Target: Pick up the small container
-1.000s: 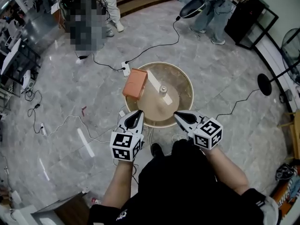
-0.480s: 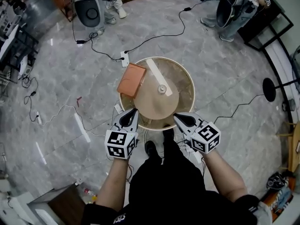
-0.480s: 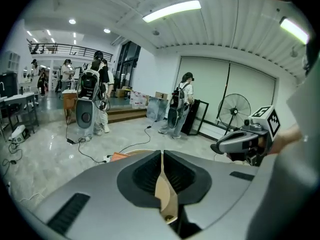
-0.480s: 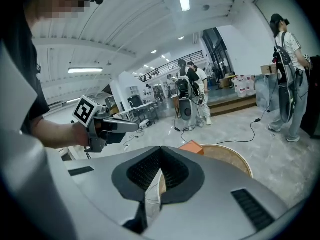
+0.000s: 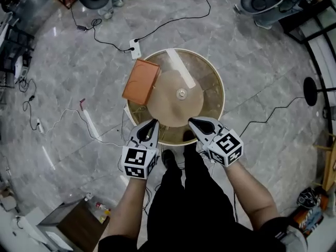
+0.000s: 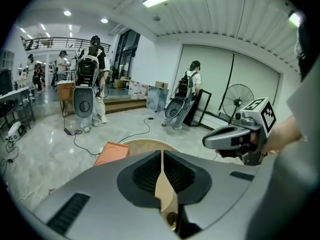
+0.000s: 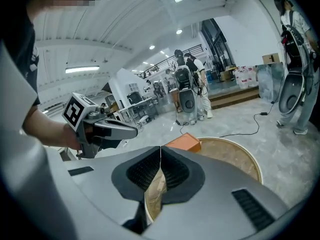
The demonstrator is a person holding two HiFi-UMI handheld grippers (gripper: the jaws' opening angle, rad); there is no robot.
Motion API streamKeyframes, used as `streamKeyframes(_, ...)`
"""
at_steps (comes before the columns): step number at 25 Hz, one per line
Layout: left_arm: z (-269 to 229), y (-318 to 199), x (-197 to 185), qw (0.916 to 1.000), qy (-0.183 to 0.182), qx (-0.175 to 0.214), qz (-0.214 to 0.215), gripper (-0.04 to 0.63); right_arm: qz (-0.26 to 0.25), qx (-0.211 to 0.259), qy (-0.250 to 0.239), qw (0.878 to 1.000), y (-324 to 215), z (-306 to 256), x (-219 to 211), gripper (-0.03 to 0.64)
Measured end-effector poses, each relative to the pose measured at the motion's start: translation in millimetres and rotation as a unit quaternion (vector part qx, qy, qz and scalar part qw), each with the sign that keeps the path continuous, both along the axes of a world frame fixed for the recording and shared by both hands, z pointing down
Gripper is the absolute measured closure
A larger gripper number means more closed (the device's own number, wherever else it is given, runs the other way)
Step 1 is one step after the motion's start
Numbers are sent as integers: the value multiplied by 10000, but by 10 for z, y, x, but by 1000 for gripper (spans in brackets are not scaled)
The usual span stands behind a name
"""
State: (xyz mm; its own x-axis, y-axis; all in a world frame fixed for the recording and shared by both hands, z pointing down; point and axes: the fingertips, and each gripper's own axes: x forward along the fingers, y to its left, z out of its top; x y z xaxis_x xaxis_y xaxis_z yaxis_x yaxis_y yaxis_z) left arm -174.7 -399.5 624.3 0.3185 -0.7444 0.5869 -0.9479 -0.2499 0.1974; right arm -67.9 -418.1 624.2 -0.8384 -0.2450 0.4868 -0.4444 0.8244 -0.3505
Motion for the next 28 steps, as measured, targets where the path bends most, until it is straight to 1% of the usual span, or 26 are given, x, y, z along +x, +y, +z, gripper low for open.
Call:
streamKeyframes(3, 352, -150, -6, 9999, 76, -86, -28, 565, -61, -81, 52, 9999, -138, 371, -141, 582)
streamKeyframes(5, 575, -227, 29, 9997, 183, -150, 2, 565, -32, -78, 128, 9999, -233, 606, -181, 534)
streamKeyframes(8, 873, -357, 93, 9993, 312, -220, -12, 565, -20, -81, 218, 9997, -393, 937, -159, 490)
streamKeyframes(11, 1152, -478, 105, 9987, 432, -256, -119, 565, -91, -48, 323, 9994, -536, 1282, -106, 470)
streamKeyframes(13, 1357, -577, 78, 9983, 490, -251, -170, 565, -95, -1, 450, 9989, -647, 1544, -73, 445)
streamKeyframes(15, 1573, -643, 55, 9986, 451, -239, -163, 565, -83, -37, 602, 9981, -712, 1818, -34, 395)
streamKeyframes(17, 1777, -663, 48, 9990, 362, -218, -149, 565, -124, -95, 712, 9973, -727, 2063, -7, 325)
streamKeyframes(18, 1866, -669, 45, 9992, 311, -201, -141, 565, -168, -89, 745, 9970, -734, 2168, -11, 300)
streamKeyframes(21, 2078, -689, 52, 9996, 198, -144, -102, 565, -291, -25, 791, 9964, -792, 2440, -76, 256)
streamKeyframes(26, 2235, -748, 90, 9995, 268, 151, 9, 565, -349, 134, 828, 9959, -949, 2742, -226, 181)
streamKeyframes(28, 2309, -780, 56, 9996, 205, 198, 37, 565, -391, 236, 859, 9953, -1013, 2834, -285, 162)
